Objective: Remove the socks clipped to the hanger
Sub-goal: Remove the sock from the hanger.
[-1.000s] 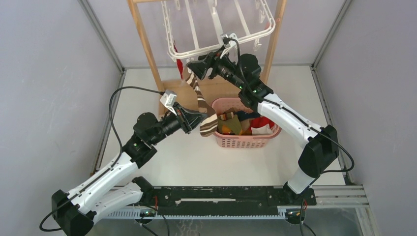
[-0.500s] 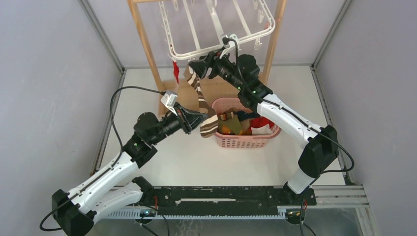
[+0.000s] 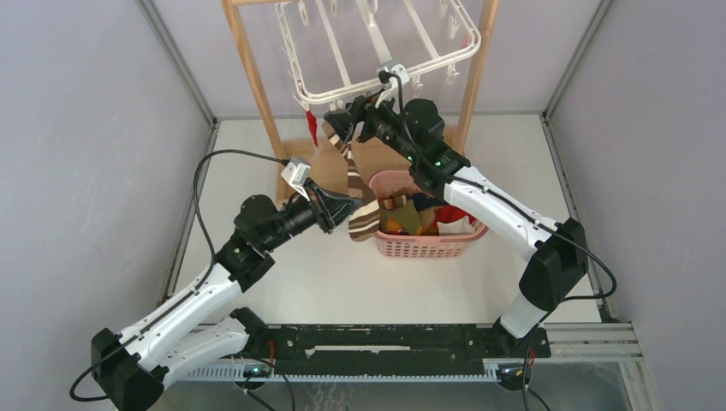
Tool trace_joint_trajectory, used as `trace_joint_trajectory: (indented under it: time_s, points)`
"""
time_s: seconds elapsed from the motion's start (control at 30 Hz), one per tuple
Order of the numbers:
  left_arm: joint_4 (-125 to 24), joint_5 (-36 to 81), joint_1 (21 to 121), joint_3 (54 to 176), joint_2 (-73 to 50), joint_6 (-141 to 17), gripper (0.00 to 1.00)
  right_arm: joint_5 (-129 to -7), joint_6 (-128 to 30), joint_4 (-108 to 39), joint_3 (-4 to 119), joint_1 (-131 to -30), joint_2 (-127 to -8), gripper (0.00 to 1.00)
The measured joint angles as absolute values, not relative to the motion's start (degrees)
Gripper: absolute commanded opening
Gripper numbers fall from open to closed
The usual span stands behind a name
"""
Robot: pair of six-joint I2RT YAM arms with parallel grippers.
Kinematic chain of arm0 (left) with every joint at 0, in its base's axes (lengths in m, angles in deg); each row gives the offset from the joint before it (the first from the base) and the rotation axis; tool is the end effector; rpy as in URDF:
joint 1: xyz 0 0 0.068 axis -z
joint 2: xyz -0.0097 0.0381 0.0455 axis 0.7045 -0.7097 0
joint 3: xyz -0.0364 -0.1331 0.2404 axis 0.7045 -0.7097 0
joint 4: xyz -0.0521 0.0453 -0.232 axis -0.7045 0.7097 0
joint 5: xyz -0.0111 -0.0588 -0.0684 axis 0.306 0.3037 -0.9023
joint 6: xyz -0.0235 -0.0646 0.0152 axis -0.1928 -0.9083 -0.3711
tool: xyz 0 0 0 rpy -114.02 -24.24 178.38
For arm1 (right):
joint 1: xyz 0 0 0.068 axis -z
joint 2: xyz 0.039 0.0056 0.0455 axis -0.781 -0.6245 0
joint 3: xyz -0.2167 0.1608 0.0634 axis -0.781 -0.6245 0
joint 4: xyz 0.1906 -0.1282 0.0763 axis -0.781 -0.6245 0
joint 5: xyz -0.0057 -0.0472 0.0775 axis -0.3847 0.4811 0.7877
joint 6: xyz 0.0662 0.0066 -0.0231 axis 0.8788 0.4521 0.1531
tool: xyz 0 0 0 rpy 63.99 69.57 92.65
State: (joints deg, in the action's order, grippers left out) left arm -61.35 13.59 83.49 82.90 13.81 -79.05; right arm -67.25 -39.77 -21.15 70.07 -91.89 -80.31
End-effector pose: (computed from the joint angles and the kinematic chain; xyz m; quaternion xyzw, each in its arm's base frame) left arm 0.1504 -0.1421 0.3485 0.1648 0.6655 -0.4853 0.5426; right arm 0.2969 0.2650 0.4327 -0.1948 0.6363 0.3948 0.6335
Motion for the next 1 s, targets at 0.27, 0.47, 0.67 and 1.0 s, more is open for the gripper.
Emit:
trace_joint_trajectory:
  time_s: [0.27, 0.47, 0.67, 1.0]
  points:
    - [-61.35, 13.57, 83.49, 82.9, 13.72, -79.05, 0.0, -68.1, -39.9, -21.15, 70.38, -91.89, -80.31, 0.74]
    - [-61.33, 13.38, 83.49, 82.9, 13.65, -79.05, 0.0, -68.5, -39.86, -20.61, 71.08, -91.8, -80.31, 0.73]
    - [-61.33, 13.38, 83.46, 82.9, 13.65, -79.05, 0.0, -68.45, -39.66, -20.45, 71.54, -91.25, -80.31, 0.68]
    - [-61.33, 13.38, 83.38, 82.9, 13.65, -79.05, 0.0, -67.58, -38.79, -20.39, 72.45, -90.75, -80.31, 0.6]
